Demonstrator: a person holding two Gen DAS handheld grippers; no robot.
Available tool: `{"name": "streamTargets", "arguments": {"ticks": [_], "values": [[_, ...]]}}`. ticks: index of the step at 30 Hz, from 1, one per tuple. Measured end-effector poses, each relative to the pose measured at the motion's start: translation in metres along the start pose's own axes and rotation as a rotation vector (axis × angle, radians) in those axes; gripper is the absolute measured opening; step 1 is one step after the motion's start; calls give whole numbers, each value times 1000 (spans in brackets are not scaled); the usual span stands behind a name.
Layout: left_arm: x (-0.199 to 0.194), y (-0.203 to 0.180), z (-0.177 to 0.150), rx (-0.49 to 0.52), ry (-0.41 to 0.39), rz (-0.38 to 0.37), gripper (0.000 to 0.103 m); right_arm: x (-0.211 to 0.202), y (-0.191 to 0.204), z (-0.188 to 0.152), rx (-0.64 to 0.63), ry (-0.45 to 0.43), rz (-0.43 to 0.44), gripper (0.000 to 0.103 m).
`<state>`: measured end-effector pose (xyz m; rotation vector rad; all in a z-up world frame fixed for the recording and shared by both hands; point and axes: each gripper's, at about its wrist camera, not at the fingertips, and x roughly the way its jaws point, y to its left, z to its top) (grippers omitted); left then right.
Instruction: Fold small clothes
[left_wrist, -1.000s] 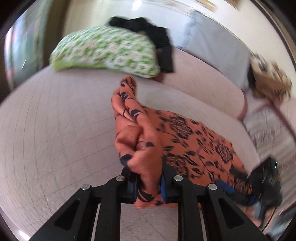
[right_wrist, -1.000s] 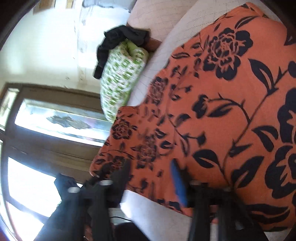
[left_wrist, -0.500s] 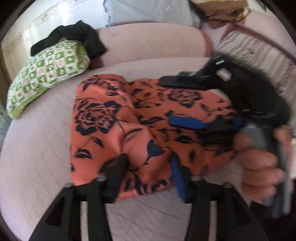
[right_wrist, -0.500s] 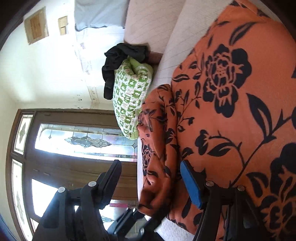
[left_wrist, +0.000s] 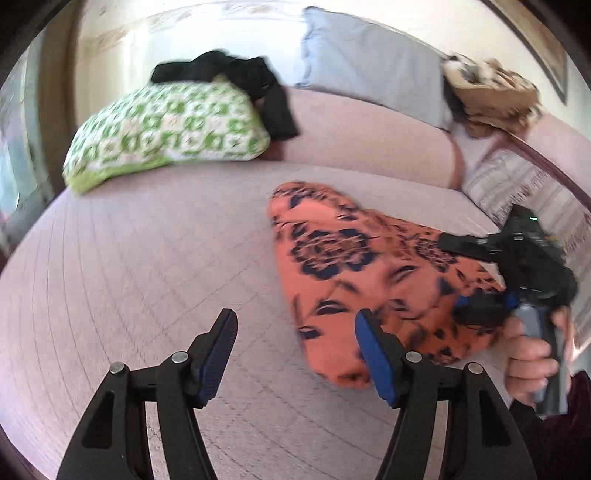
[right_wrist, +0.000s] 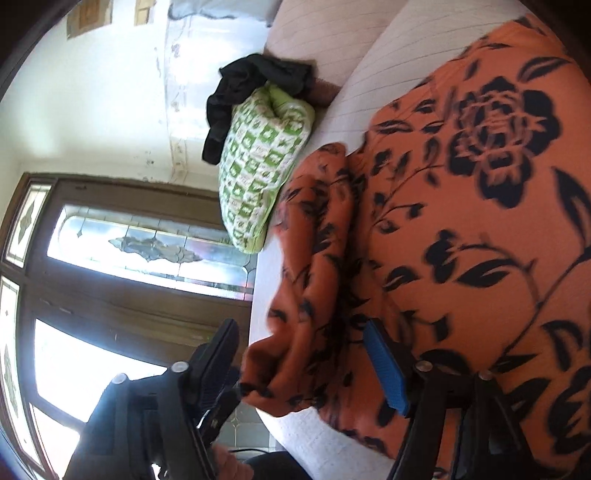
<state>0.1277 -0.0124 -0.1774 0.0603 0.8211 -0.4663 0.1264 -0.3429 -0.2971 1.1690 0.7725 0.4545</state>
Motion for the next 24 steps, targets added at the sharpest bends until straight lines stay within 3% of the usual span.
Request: {"name": "streamTargets", "arguments": {"ticks": [3,7,10,11,12,13,14,17,20,24], "values": [[27,-11,-11,49,95,40,67,10,11,-1,-22,8,-32,78],[28,-38,-17,184,38,85,67,28,17,-3,-47,25,-106,78],[27,-39,-19,169,37,89,67,41,22,-5,-89,19,-160,74],[26,-39,-18,166,35,91,67,46,25,-6,-122,18,-194,67],[25,-39,-17,162,35,92,67,49,28,-9,-163,12,-234,36],[26,-38,-16,156,39,87,67,52,31,-12,-203,6,-278,24],[25,-39,-15,149,37,88,67,54,34,-15,-249,-6,-331,24],[19,-41,-18,150,15,83,68,41,49,-27,-344,-78,-352,22],[15,-46,-17,149,-19,62,76,22,74,-40,-463,-170,-377,21],[11,-58,-18,173,-54,28,84,-7,83,-46,-503,-263,-405,21]]}}
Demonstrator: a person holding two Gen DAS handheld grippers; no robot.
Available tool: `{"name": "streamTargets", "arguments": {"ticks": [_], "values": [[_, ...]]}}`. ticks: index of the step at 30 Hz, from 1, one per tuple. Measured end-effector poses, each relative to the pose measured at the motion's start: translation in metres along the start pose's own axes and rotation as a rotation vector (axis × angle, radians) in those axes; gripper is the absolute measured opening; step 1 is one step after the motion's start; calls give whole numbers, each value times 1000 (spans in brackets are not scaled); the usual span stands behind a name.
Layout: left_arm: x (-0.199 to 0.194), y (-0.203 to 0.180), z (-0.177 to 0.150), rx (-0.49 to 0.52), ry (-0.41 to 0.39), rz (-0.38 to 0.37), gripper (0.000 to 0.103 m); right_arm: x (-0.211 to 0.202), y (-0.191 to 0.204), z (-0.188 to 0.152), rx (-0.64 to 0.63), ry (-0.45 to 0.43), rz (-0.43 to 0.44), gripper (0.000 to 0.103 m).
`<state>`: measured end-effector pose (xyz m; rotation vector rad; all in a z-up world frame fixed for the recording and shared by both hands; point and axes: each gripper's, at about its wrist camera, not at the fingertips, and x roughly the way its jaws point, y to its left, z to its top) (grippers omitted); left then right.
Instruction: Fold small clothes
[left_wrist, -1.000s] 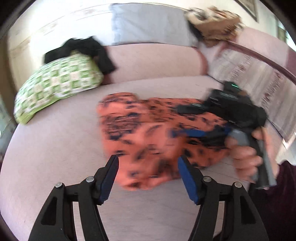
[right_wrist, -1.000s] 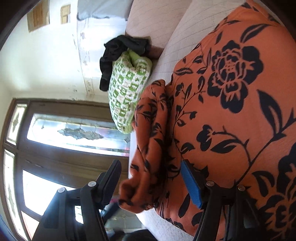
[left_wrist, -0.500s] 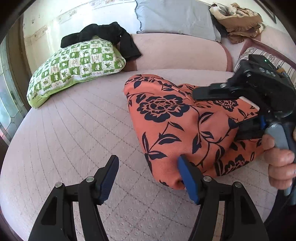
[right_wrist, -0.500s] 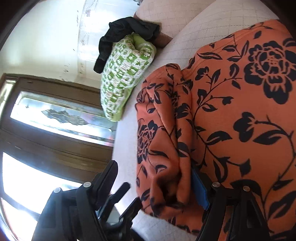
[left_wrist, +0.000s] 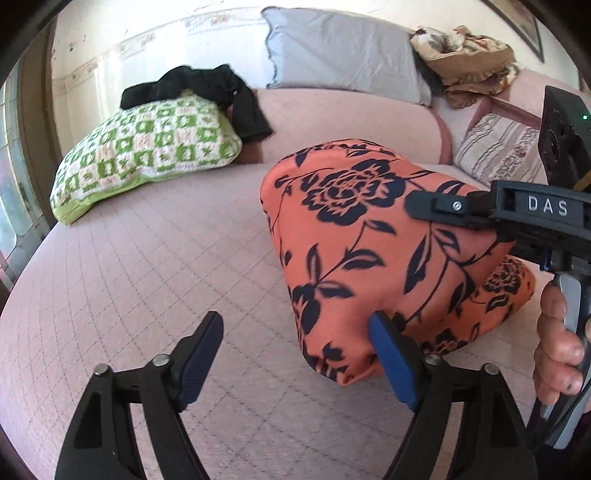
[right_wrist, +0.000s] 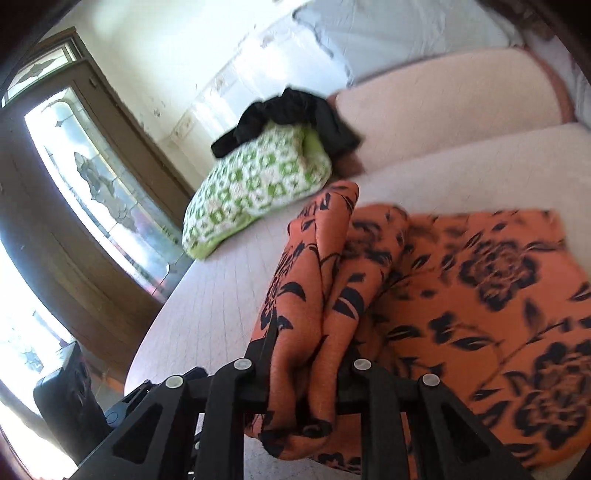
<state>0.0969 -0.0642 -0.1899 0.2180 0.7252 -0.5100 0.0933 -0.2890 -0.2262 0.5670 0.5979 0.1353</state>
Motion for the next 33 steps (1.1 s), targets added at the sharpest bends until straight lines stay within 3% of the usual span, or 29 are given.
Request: {"name": "streamTargets", "arguments": {"ticks": [10,12,16,17,20,21,24,28,33], "values": [[2,-19,2,65,25,-77,85,-77,-53,16,130,-162,-145,21],[3,-18,4,44,20,-85,85,-80,-64,13,145,-128,-191,21],[14,-7,14,-80,26,-131,85,-46,-101,-10,254,170,-235,24],[17,-6,15,-106,31,-143,85,-38,-107,-15,289,228,-220,24],[30,-15,16,-83,54,-122,86,-44,-108,-6,321,204,-171,27],[31,-18,14,-75,49,-122,87,-46,-110,-4,338,194,-140,32],[37,-24,14,-57,58,-130,91,-56,-126,4,437,122,-41,79],[46,-28,13,-38,79,-139,91,-59,-158,19,561,36,67,79],[50,-26,12,-55,87,-164,91,-20,-190,26,669,114,151,79]]}}
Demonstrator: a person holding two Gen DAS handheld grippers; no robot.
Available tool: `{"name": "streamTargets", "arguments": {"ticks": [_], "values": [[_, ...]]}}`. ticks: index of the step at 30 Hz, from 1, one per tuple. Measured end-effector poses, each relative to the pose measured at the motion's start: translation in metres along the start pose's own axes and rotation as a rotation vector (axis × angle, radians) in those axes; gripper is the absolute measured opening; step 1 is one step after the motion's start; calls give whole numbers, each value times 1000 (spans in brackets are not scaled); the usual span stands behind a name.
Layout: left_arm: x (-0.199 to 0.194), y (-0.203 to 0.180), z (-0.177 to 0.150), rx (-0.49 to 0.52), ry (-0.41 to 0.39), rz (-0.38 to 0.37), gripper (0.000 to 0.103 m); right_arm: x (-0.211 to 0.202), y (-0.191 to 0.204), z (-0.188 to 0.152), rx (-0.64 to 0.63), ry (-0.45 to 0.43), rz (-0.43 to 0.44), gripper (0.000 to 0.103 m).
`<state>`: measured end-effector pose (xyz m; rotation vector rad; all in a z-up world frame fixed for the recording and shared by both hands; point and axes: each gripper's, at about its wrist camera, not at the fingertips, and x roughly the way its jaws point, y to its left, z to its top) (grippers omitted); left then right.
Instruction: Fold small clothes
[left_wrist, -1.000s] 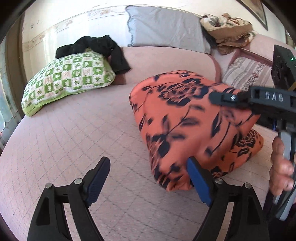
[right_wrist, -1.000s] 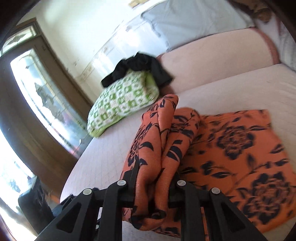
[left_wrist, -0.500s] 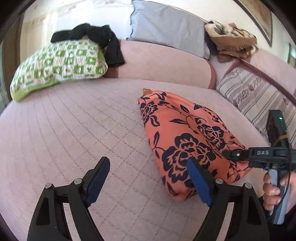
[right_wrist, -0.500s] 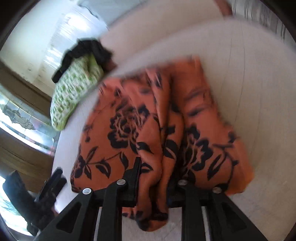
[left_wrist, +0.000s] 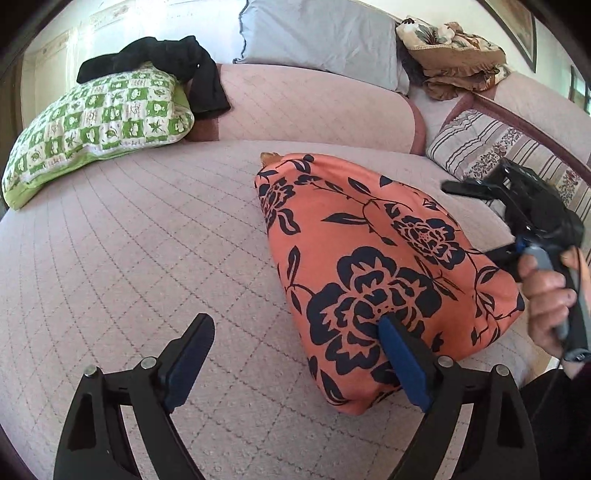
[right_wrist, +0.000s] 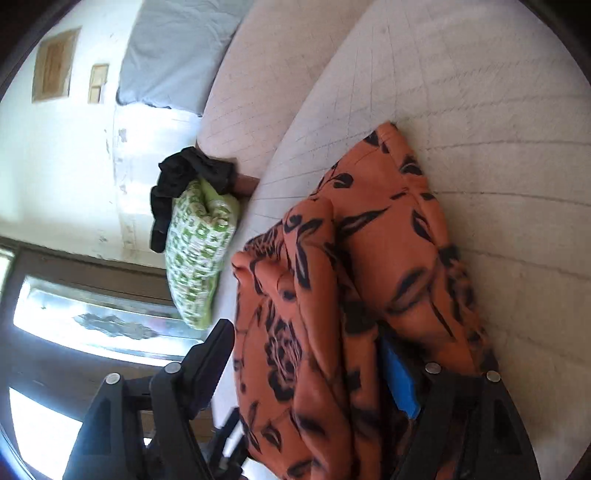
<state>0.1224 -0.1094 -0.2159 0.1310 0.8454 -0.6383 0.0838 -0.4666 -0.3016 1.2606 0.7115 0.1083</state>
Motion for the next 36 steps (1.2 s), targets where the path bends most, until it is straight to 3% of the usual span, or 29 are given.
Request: {"name": "streamTargets", "arguments": {"ticks": [2,5,6,7,9,14,16,18,19,22,24,28,33,35,36], "values": [[1,0,0,-8,1,-11,91,5,3,10,-35,24,8,78],[3,-4,0,-10,-3,-19,91,26,13,16,-92,29,-50,72],[4,-5,0,-9,-5,-20,91,31,16,16,-112,22,-70,60],[4,-7,0,-8,-6,-19,91,36,21,16,-142,11,-86,35],[4,-10,1,-5,-11,-18,91,40,30,16,-202,-2,-98,27],[-1,-13,5,-11,-45,-33,91,8,75,2,-403,-207,-134,20],[1,-16,3,-2,-52,-21,91,-14,90,-3,-461,-323,-133,11],[9,-19,0,5,-39,-15,92,-34,88,2,-451,-443,-211,11],[12,-18,0,-5,-38,-19,93,-38,78,8,-423,-460,-272,11],[23,-14,-1,-43,-10,-37,94,-32,41,25,-286,-372,-373,13],[28,-9,1,-81,23,-62,94,-34,42,25,-272,-351,-311,14],[33,-3,2,-102,55,-83,94,-29,71,11,-381,-356,-223,15],[34,-8,0,-69,43,-73,94,16,111,7,-462,-217,-242,16],[35,-7,0,-73,38,-87,94,43,111,12,-469,-103,-312,39],[36,-7,0,-73,44,-96,94,62,101,15,-451,-24,-367,71]]}}
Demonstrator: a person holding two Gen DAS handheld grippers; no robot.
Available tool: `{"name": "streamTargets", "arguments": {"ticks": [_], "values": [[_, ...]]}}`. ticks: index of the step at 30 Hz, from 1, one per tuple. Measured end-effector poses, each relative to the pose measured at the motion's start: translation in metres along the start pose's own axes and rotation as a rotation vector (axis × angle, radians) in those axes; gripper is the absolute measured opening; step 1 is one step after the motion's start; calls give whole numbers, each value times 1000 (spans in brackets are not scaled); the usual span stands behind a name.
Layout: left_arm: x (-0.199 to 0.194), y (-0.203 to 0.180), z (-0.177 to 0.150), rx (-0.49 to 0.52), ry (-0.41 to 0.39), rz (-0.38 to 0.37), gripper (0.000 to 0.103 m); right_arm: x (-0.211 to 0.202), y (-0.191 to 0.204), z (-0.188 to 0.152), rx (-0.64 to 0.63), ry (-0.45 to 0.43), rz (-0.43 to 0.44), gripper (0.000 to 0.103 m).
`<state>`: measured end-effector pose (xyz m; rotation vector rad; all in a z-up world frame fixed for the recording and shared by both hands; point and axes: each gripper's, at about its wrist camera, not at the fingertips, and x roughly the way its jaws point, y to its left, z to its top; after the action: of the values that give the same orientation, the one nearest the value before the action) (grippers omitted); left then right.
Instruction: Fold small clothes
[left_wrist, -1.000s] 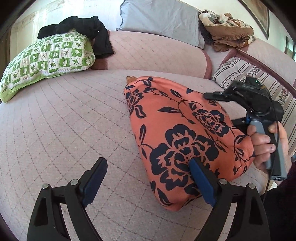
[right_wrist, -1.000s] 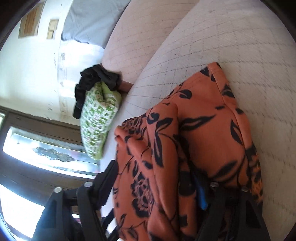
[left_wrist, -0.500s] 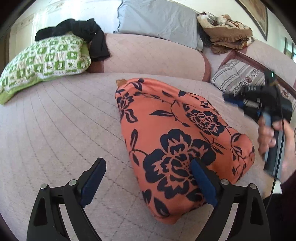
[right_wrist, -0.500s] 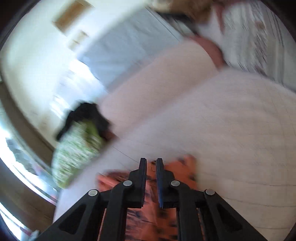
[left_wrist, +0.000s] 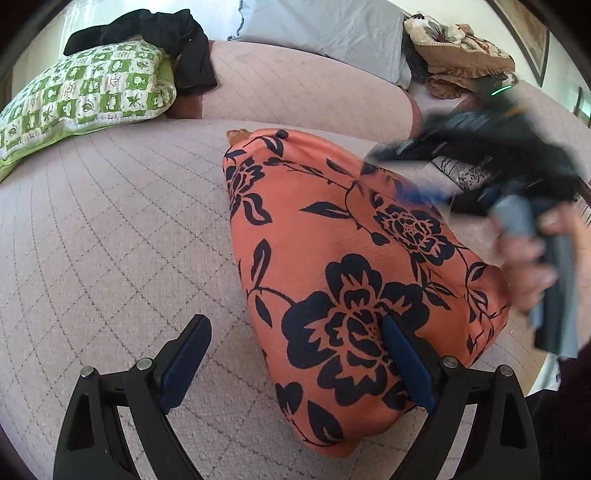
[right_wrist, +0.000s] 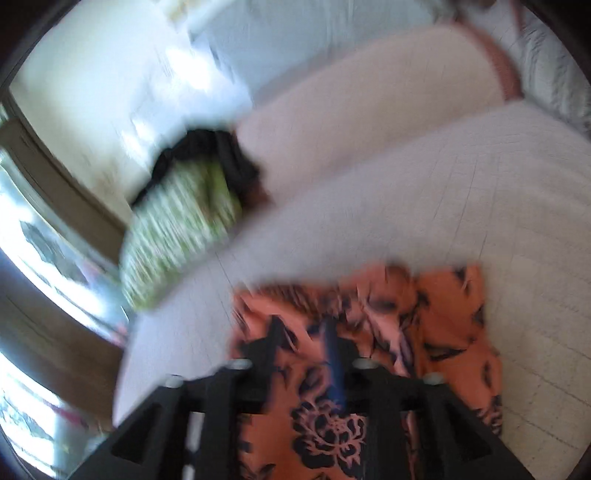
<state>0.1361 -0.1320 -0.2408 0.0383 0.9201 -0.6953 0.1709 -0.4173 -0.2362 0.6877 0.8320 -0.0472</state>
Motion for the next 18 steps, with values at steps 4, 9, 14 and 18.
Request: {"name": "streamTargets", "arguments": {"ticks": [4,9,14,18], "values": [[0,3,1,-7,2,-10,96,24,-17,-7,60,78,9,72],[0,7,4,-28,11,-22,97,-22,-31,4,86,-121,45,72],[2,11,5,-31,-1,-51,97,7,-77,3,249,-31,50,71],[3,11,3,-36,-2,-61,97,16,-75,-1,201,8,85,66]]}}
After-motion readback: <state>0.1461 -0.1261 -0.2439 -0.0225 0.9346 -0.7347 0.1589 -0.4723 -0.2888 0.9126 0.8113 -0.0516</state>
